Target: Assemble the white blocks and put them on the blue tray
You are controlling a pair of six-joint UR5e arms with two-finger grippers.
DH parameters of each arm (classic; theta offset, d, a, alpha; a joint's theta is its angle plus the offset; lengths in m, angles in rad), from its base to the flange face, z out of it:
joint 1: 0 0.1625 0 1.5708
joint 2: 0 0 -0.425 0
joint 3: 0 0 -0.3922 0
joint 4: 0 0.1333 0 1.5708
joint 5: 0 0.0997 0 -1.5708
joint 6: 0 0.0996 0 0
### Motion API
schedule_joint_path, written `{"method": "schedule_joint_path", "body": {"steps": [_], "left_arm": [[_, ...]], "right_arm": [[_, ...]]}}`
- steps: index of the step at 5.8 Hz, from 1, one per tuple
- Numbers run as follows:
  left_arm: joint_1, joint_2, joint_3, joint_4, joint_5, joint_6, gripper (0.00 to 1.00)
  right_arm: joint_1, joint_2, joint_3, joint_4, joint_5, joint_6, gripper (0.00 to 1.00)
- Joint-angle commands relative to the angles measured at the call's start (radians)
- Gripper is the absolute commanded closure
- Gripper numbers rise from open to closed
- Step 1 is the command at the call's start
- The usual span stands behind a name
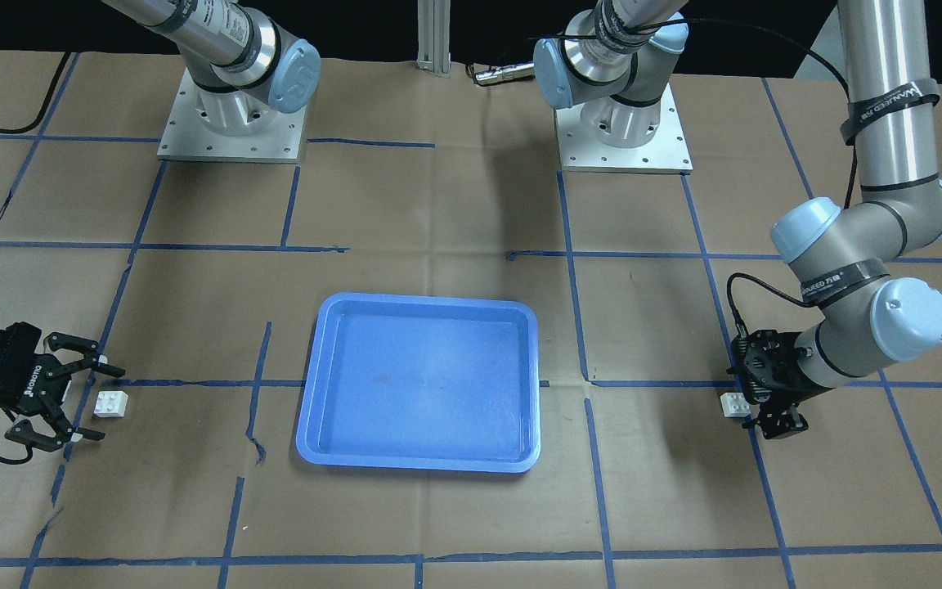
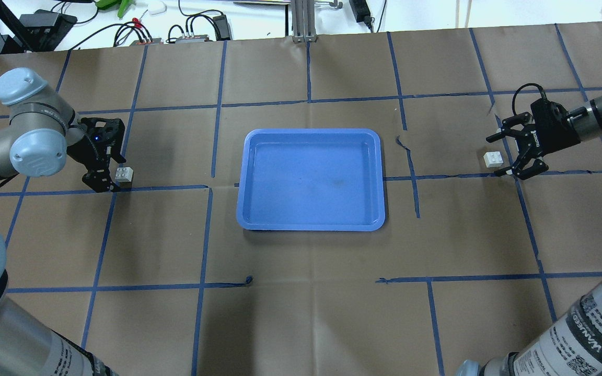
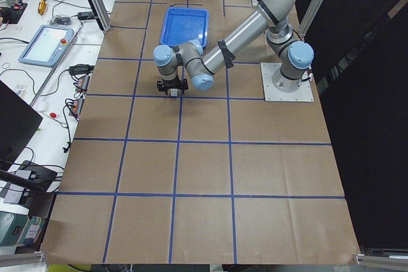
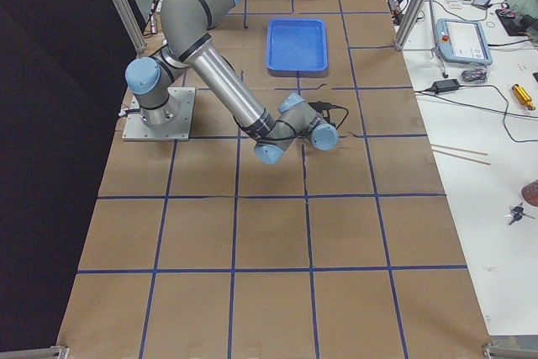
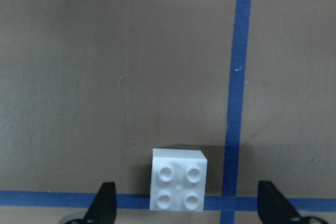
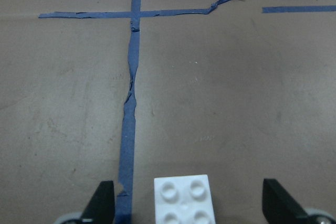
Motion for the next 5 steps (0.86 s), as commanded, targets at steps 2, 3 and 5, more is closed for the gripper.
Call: {"method": "schedule_joint_path", "body": {"steps": [2, 3, 5], "left_arm": [[0.000, 0.000, 0.000, 0.016, -0.001, 0.001, 0.80], [0.000, 0.003, 0.022, 0.010, 0.001, 0.003, 0.95], [-0.040, 0.029, 0.081, -0.027, -0.001, 0.000, 1.00]], "right_arm": [[-0.001, -0.001, -0.004, 0.000, -0.001, 0.005, 0.19], [-0.010, -0.001, -0.004, 0.000, -0.003, 0.005, 0.22], [-0.021, -0.001, -0.001, 0.002, -0.006, 0.004, 0.29]]}}
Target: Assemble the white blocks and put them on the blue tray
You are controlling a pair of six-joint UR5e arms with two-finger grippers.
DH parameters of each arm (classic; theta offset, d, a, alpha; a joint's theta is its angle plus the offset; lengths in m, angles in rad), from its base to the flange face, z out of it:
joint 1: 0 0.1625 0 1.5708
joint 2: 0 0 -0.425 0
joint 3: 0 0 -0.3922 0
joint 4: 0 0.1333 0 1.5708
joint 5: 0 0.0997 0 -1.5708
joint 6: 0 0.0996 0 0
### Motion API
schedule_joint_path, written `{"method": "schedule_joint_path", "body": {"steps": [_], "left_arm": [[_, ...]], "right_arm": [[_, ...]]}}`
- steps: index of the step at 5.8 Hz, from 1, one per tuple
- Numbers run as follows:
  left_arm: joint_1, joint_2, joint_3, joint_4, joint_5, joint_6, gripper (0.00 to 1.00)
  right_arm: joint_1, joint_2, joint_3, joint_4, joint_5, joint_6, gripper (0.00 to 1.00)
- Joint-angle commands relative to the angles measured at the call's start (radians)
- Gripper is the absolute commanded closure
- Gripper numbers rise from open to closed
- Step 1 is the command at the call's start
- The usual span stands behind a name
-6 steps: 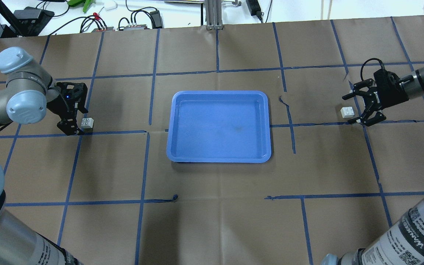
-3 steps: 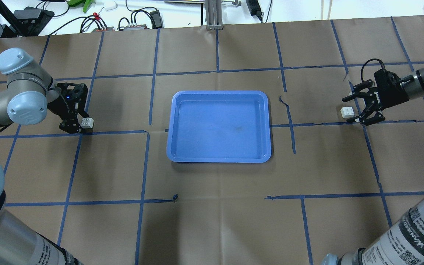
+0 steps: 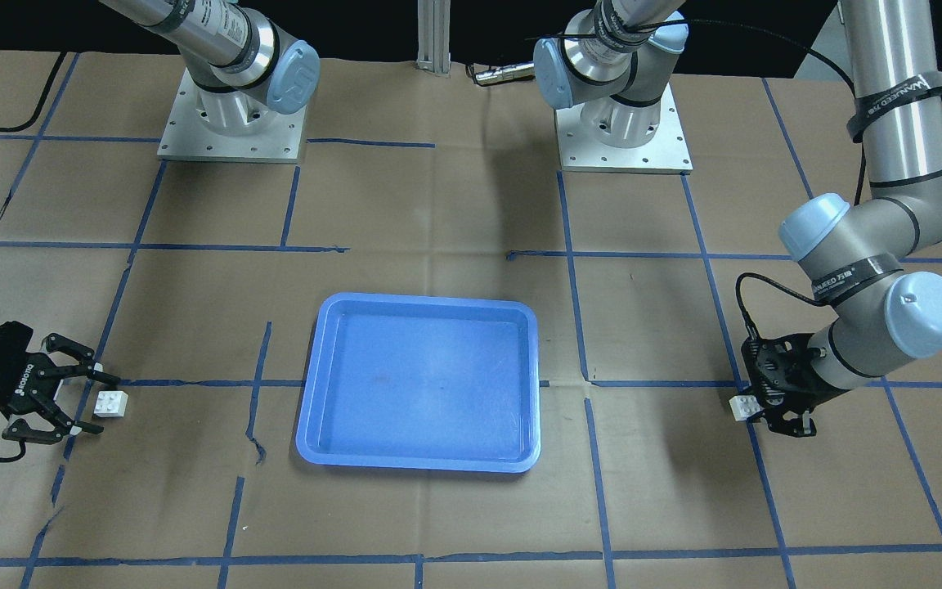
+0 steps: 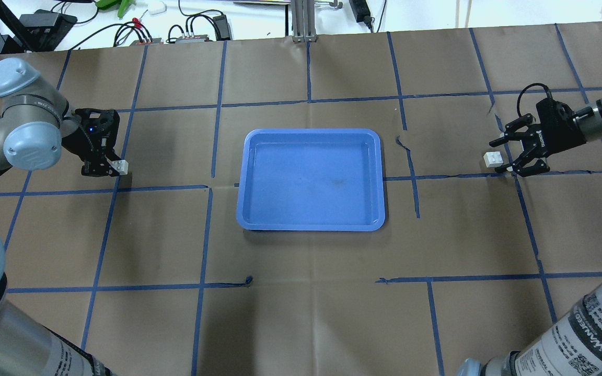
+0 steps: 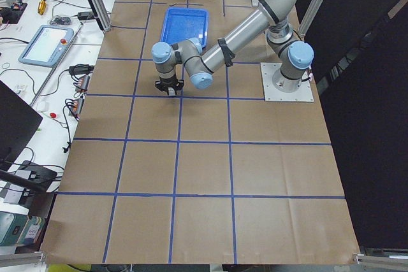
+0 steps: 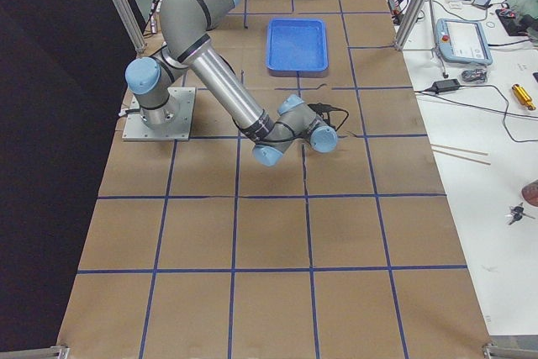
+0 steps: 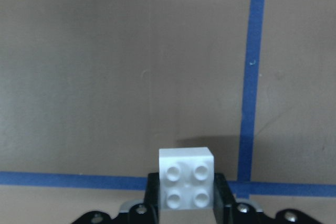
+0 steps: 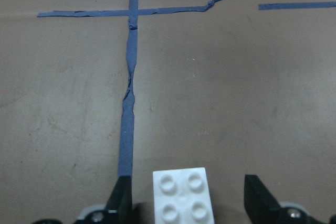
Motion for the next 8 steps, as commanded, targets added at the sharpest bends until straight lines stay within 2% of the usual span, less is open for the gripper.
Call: {"method": "schedule_joint_path", "body": {"steps": [1, 2, 3, 4, 5, 6, 8], "left_arm": [[-0.122, 0.022, 0.065, -0.033, 0.002, -0.020, 1.00], [-0.207, 0.022, 0.095, -0.054, 0.002, -0.059, 1.00], [-0.306, 0.022, 0.101, -0.065, 0.005, -0.169, 1.00], [-0.403, 0.021, 0.101, -0.065, 0.004, -0.290, 1.00], [-0.489, 0.022, 0.109, -0.065, 0.002, -0.398, 1.00], [-0.566, 0.015, 0.109, -0.063, -0.007, -0.502, 1.00], [-0.652, -0.004, 0.095, -0.053, -0.064, -0.618, 1.00]], "right_arm": [[-0.003, 0.000, -0.001, 0.009, 0.001, 0.000, 0.29], [-0.003, -0.002, -0.003, 0.010, 0.001, 0.000, 0.41], [-0.003, -0.003, -0.004, 0.010, -0.001, -0.002, 0.61], [-0.003, -0.003, -0.006, 0.010, -0.001, -0.002, 0.74], [-0.003, -0.006, -0.012, 0.013, -0.001, -0.002, 0.81], [-0.003, -0.027, -0.016, 0.013, 0.002, 0.016, 0.83], [0.012, -0.136, -0.035, 0.071, 0.022, 0.078, 0.88]]}}
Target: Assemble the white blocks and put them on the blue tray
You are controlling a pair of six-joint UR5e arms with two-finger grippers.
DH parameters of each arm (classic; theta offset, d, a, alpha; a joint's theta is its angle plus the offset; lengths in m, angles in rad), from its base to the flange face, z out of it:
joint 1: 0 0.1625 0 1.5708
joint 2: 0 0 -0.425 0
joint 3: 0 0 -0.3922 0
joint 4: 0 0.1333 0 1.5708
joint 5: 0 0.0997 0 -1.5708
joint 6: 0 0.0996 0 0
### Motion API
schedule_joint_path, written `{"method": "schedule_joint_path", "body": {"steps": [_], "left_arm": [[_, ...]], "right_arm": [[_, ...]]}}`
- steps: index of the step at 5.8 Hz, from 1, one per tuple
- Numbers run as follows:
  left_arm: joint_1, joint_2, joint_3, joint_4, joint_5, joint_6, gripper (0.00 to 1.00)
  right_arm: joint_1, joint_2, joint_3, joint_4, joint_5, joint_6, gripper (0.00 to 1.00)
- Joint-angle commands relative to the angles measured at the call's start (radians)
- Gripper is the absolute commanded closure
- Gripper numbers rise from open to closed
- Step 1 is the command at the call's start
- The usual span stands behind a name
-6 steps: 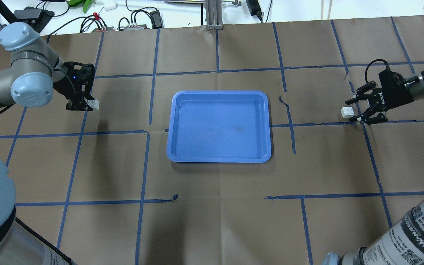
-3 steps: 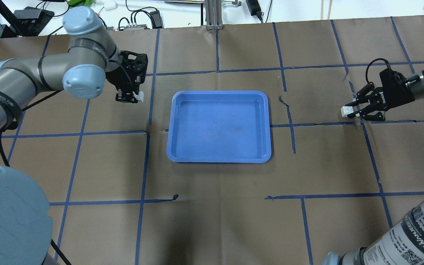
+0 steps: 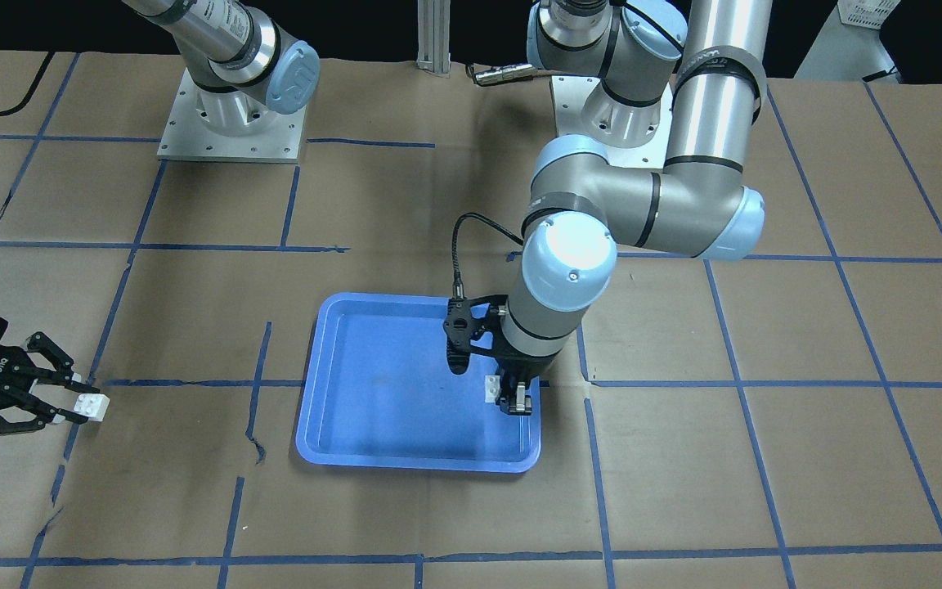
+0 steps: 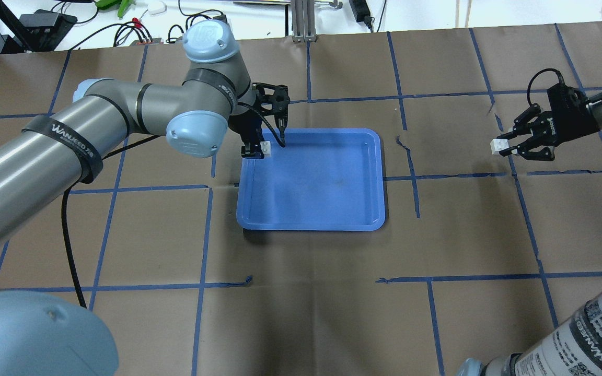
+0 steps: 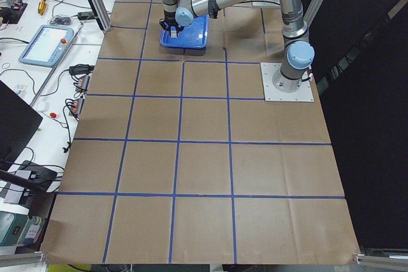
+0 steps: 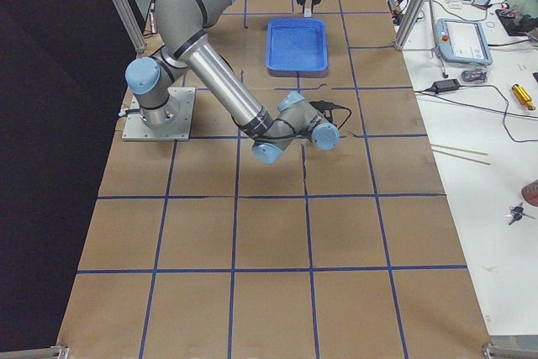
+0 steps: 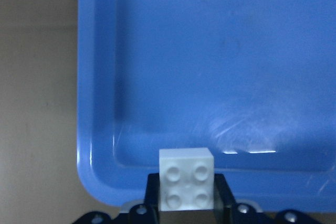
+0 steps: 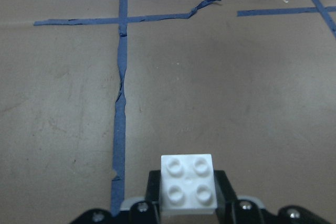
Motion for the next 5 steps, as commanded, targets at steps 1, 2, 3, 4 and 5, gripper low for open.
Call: {"method": "schedule_joint_path", "body": {"steps": [1, 2, 3, 4, 5], "left_arm": [[-0.074, -0.042, -0.012, 0.009, -0.029, -0.071, 1.00], [-0.090, -0.053, -0.026, 0.047, -0.035, -0.073, 1.00], [-0.090, -0.079, -0.054, 0.131, -0.041, -0.074, 1.00], [-0.090, -0.094, -0.077, 0.155, -0.040, -0.074, 1.00], [-0.090, -0.082, -0.077, 0.146, -0.040, -0.073, 1.00]], "right_arm": [[0.038, -0.097, -0.008, 0.097, 0.082, 0.016, 0.89], [0.083, -0.167, -0.012, 0.150, 0.092, 0.016, 0.91], [0.103, -0.212, -0.021, 0.218, 0.118, 0.018, 0.91], [0.111, -0.240, -0.021, 0.262, 0.135, 0.015, 0.91], [0.153, -0.247, -0.019, 0.274, 0.132, 0.013, 0.91]]}}
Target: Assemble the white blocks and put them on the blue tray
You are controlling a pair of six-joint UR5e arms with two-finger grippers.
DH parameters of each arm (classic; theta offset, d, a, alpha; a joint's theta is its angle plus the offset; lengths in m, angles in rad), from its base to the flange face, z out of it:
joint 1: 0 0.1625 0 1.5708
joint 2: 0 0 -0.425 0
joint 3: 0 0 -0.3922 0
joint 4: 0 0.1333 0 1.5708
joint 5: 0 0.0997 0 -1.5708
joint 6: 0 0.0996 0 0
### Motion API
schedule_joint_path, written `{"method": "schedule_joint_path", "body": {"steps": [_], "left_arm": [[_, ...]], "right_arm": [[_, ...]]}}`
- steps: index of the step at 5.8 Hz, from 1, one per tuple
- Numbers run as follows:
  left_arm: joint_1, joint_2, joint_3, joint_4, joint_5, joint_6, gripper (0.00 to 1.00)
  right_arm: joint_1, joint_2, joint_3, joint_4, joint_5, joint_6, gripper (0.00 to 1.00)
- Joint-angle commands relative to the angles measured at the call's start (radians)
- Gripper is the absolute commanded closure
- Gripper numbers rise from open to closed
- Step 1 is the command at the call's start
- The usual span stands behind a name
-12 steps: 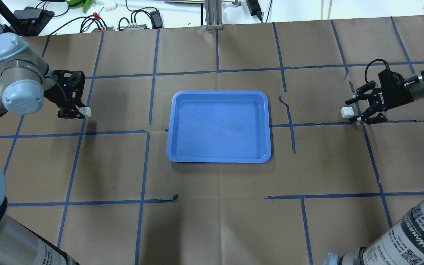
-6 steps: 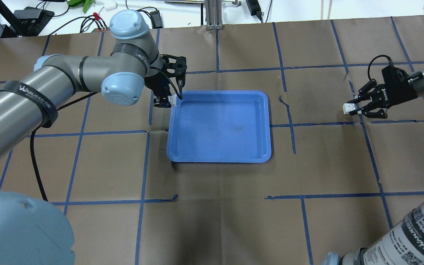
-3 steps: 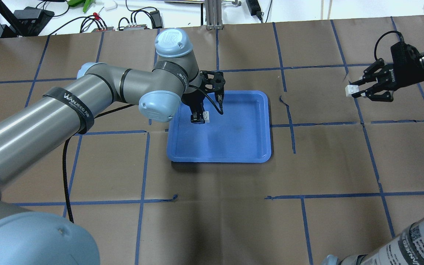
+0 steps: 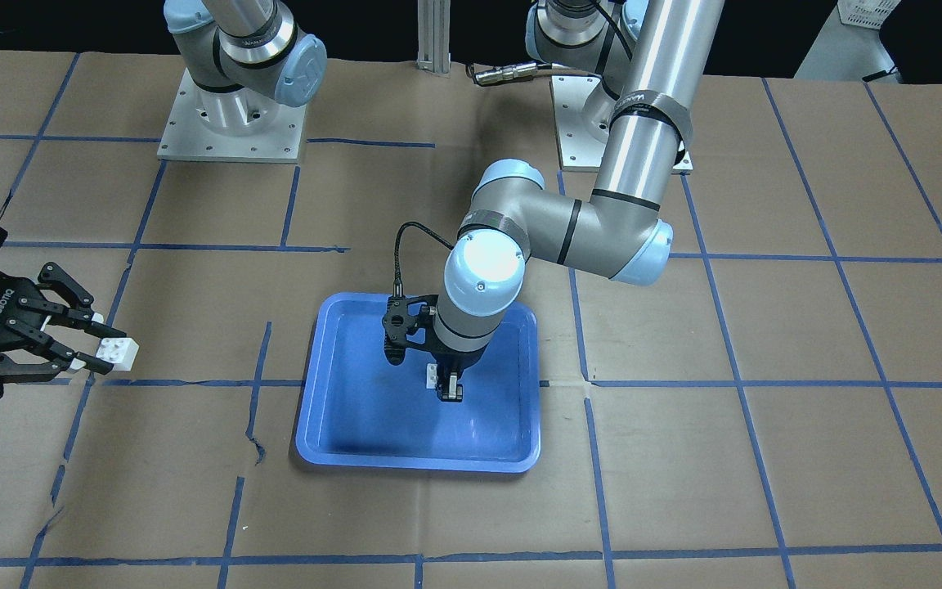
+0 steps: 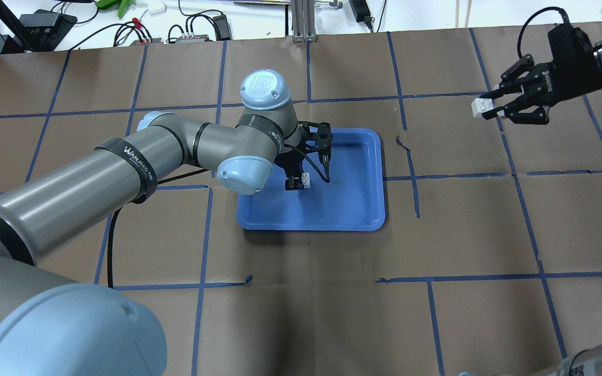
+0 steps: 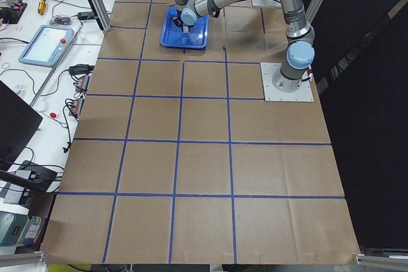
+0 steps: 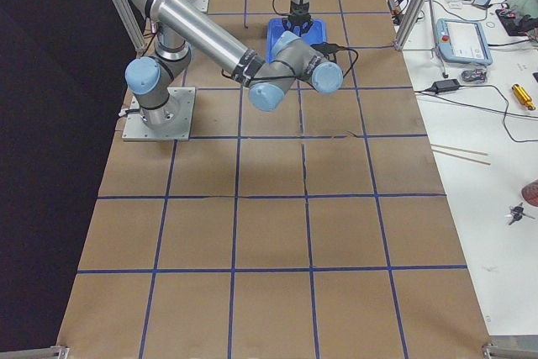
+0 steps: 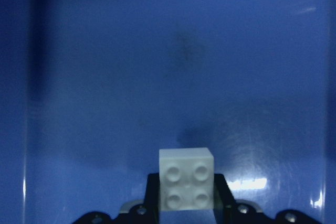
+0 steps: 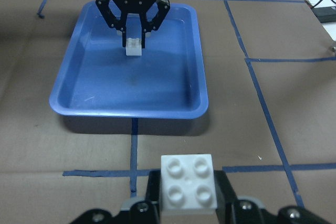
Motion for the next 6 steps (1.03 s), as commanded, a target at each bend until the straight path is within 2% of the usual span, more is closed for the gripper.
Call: {"method": "schedule_joint_path", "body": {"steps": [1, 3, 4, 5, 6], "left_arm": [[-0.004, 0.002, -0.007, 0.004, -0.002, -0.001, 1.00], [-0.030, 0.022, -0.007, 0.001, 0.001, -0.004, 0.98], [-0.030, 0.017, -0.010, 0.001, 0.010, -0.002, 0.59], [-0.030, 0.014, -0.010, -0.001, 0.006, -0.002, 0.05], [-0.028, 0.028, -0.005, -0.007, 0.010, -0.011, 0.02]], "right_arm": [[0.047, -0.016, 0.005, 0.022, -0.004, -0.008, 0.91], [0.054, -0.014, 0.012, 0.045, -0.010, -0.038, 0.91], [0.054, -0.005, 0.037, 0.047, -0.009, -0.054, 0.91], [0.054, 0.000, 0.067, 0.035, -0.007, -0.067, 0.91], [0.054, 0.000, 0.089, 0.029, -0.006, -0.069, 0.91]]}}
